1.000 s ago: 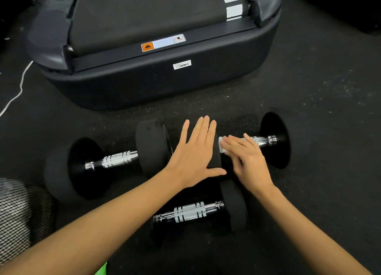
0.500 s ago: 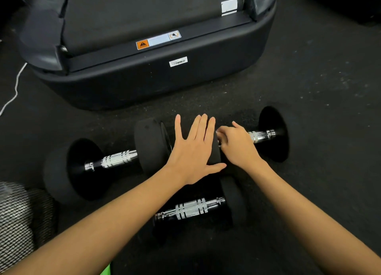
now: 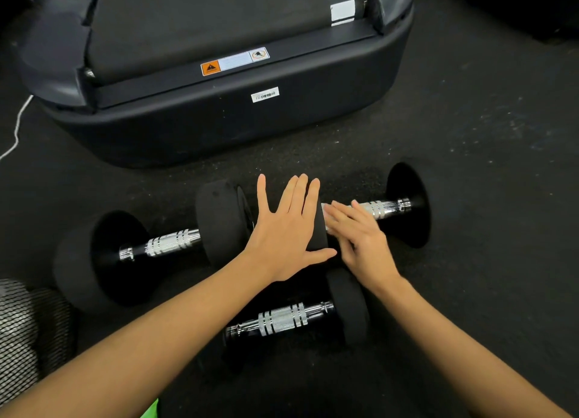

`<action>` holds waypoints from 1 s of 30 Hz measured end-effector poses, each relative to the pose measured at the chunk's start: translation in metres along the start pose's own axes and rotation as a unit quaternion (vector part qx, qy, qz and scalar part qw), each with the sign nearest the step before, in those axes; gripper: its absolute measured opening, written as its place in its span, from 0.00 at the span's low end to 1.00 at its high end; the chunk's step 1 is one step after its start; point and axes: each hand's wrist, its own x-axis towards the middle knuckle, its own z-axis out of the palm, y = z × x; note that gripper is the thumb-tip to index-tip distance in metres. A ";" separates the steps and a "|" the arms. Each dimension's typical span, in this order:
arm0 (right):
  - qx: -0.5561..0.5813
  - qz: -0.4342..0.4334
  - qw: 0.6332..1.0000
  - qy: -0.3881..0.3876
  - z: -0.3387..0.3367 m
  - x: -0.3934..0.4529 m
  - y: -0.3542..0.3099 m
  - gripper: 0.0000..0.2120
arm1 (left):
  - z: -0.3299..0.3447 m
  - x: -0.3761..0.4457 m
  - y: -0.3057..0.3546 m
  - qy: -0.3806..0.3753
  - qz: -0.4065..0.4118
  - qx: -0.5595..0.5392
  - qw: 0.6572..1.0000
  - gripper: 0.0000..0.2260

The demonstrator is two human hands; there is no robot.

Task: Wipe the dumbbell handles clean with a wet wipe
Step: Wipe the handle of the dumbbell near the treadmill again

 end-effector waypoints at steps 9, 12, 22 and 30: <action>0.013 -0.009 1.000 -0.009 -0.002 -0.001 0.005 0.21 | 0.000 0.000 0.000 -0.004 0.002 0.013 1.000 0.48; -0.010 -0.033 0.999 -0.026 -0.008 -0.007 0.012 0.22 | 0.000 -0.001 0.000 -0.003 0.002 0.019 1.000 0.48; 0.042 0.079 0.991 -0.104 -0.015 0.045 0.001 0.13 | -0.005 0.002 -0.003 -0.010 0.007 0.043 0.999 0.49; 0.069 0.029 0.996 -0.054 -0.011 0.009 0.000 0.17 | 0.000 0.001 -0.004 -0.014 0.015 0.029 0.999 0.50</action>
